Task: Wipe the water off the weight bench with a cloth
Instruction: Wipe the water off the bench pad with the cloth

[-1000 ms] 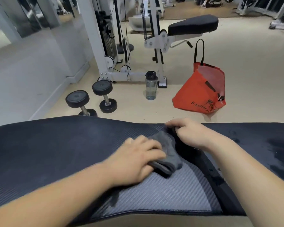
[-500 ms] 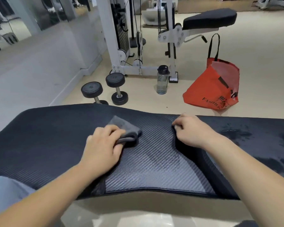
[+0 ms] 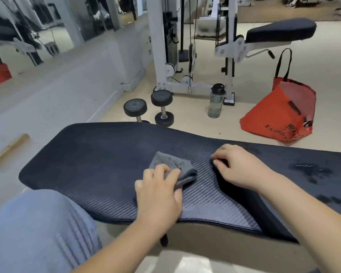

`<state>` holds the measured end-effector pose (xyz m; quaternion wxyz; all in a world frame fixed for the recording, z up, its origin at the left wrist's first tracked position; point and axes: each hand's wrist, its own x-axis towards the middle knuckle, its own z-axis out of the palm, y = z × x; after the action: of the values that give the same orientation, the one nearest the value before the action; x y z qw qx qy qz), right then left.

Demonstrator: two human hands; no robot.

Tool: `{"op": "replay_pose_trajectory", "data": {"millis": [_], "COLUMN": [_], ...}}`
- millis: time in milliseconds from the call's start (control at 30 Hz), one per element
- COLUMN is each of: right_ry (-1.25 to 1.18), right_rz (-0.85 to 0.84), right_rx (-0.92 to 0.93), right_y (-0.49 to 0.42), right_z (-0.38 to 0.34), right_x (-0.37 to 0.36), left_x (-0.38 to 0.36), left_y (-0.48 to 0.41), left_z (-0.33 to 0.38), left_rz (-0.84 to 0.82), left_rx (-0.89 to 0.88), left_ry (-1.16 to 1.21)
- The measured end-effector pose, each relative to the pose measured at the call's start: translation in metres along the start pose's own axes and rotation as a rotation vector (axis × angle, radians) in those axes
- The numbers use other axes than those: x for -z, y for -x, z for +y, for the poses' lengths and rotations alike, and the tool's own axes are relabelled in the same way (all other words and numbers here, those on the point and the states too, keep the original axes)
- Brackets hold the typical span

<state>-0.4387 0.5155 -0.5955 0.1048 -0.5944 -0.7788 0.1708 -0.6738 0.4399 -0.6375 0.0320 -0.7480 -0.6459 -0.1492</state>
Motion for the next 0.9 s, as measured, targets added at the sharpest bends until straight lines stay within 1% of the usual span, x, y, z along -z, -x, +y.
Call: {"op": "replay_pose_trajectory", "data": {"millis": [33, 100, 133, 167, 200, 233, 267, 300, 333, 367, 400, 433, 467, 500, 533, 567, 600, 633, 667, 700, 733, 767, 800, 867, 900], "right_ry": [0.004, 0.009, 0.014, 0.02, 0.024, 0.027, 0.028, 0.031, 0.036, 0.044, 0.045, 0.044, 0.044, 0.046, 0.048, 0.049, 0.048, 0.048, 0.043, 0.035, 0.024, 0.008, -0.013, -0.058, -0.078], "right_rz": [0.002, -0.001, -0.005, -0.007, -0.005, -0.008, -0.019, -0.039, -0.059, -0.078, -0.087, -0.09, -0.088, -0.089, -0.09, -0.092, -0.095, -0.102, -0.107, -0.107, -0.103, -0.096, -0.089, -0.092, -0.101], "right_rx": [0.011, 0.042, 0.064, 0.084, 0.101, 0.111, 0.121, 0.129, 0.136, 0.14, 0.148, 0.157, 0.164, 0.16, 0.147, 0.131, 0.119, 0.111, 0.109, 0.106, 0.105, 0.105, 0.105, 0.103, 0.091], "right_y": [-0.001, -0.004, -0.005, -0.006, -0.006, -0.006, -0.006, -0.007, -0.009, -0.011, -0.014, -0.017, -0.02, -0.023, -0.025, -0.028, -0.03, -0.03, -0.031, -0.03, -0.029, -0.027, -0.025, -0.02, -0.016], "right_z": [-0.005, -0.019, -0.025, -0.032, -0.037, -0.043, -0.048, -0.053, -0.058, -0.064, -0.069, -0.075, -0.08, -0.086, -0.091, -0.095, -0.099, -0.103, -0.106, -0.108, -0.109, -0.111, -0.111, -0.11, -0.107], "right_x": [-0.001, -0.003, -0.005, -0.008, -0.01, -0.011, -0.013, -0.015, -0.017, -0.018, -0.02, -0.021, -0.021, -0.021, -0.022, -0.022, -0.022, -0.022, -0.022, -0.023, -0.023, -0.023, -0.021, -0.015, -0.012], "left_x": [0.004, 0.015, 0.019, 0.021, 0.02, 0.02, 0.023, 0.024, 0.022, 0.021, 0.022, 0.026, 0.032, 0.04, 0.044, 0.044, 0.043, 0.042, 0.04, 0.035, 0.029, 0.027, 0.028, 0.03, 0.032], "left_y": [0.011, 0.012, 0.003, -0.007, -0.015, -0.022, -0.023, -0.02, -0.012, 0.001, 0.015, 0.028, 0.035, 0.033, 0.029, 0.023, 0.018, 0.017, 0.018, 0.023, 0.03, 0.038, 0.043, 0.047, 0.044], "left_z": [0.006, -0.013, -0.032, -0.051, -0.07, -0.084, -0.088, -0.083, -0.074, -0.063, -0.057, -0.058, -0.07, -0.088, -0.107, -0.123, -0.134, -0.133, -0.122, -0.105, -0.083, -0.063, -0.049, -0.046, -0.051], "left_rz": [-0.017, -0.132, -0.197, -0.239, -0.233, -0.17, -0.106, -0.079, -0.081, -0.078, -0.065, -0.081, -0.135, -0.199, -0.256, -0.269, -0.237, -0.177, -0.106, -0.07, -0.057, -0.056, -0.058, -0.107, -0.158], "left_rx": [-0.149, -0.466, -0.562, -0.567, -0.449, -0.224, 0.043, 0.248, 0.328, 0.283, 0.149, -0.025, -0.166, -0.267, -0.323, -0.292, -0.18, -0.018, 0.144, 0.247, 0.267, 0.218, 0.127, -0.082, -0.137], "left_ry": [0.06, 0.177, 0.182, 0.141, 0.092, 0.068, 0.037, -0.014, -0.062, -0.084, -0.058, 0.011, 0.101, 0.162, 0.166, 0.134, 0.112, 0.098, 0.058, 0.001, -0.04, -0.04, 0.021, 0.157, 0.199]}}
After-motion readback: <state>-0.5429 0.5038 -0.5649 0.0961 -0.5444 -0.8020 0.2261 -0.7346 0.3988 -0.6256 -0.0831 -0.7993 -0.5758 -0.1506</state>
